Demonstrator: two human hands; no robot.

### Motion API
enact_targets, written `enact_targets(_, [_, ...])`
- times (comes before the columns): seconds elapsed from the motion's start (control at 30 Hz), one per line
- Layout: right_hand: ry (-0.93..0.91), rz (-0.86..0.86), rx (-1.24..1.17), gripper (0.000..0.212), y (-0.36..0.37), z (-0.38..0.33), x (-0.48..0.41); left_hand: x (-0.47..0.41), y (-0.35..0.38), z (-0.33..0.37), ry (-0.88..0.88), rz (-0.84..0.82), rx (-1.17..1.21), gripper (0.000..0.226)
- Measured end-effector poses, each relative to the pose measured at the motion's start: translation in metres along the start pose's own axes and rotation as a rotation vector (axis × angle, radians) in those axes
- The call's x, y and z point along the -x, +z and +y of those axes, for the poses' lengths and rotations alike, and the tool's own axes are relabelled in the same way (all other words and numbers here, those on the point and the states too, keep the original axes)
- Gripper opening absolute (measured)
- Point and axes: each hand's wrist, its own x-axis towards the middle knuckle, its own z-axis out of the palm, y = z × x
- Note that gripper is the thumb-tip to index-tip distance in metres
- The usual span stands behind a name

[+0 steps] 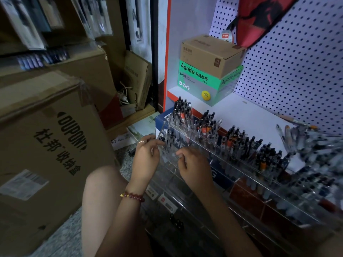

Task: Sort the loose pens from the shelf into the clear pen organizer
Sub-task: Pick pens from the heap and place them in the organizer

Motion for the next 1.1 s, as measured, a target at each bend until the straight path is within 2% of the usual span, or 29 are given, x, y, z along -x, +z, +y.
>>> enact_targets(0.1, [0.048,-0.15,0.085,0.03,-0.011,0.007,-0.004,-0.003,-0.003,0.011,-0.003,0.038,0.025,0.033])
enact_targets(0.17, [0.081,-0.192,0.114,0.035,-0.015,0.009,-0.004,-0.003,-0.002,0.014,-0.011,0.042,0.032,0.033])
enact_targets(0.47, [0.083,-0.159,0.238,0.035,-0.006,-0.006,-0.015,0.004,0.002,0.011,-0.012,0.036,0.009,0.036])
enact_targets(0.7, [-0.017,-0.236,0.305,0.039,0.008,-0.021,-0.035,0.006,0.003,0.008,-0.003,0.022,-0.026,0.034])
enact_targets(0.93, [0.028,-0.241,0.276,0.033,0.014,-0.019,-0.039,0.009,0.005,0.007,0.007,0.005,-0.065,0.034])
enact_targets(1.1, [0.052,-0.144,0.209,0.037,0.011,-0.015,-0.032,0.011,0.007,0.004,-0.007,0.006,-0.078,0.036])
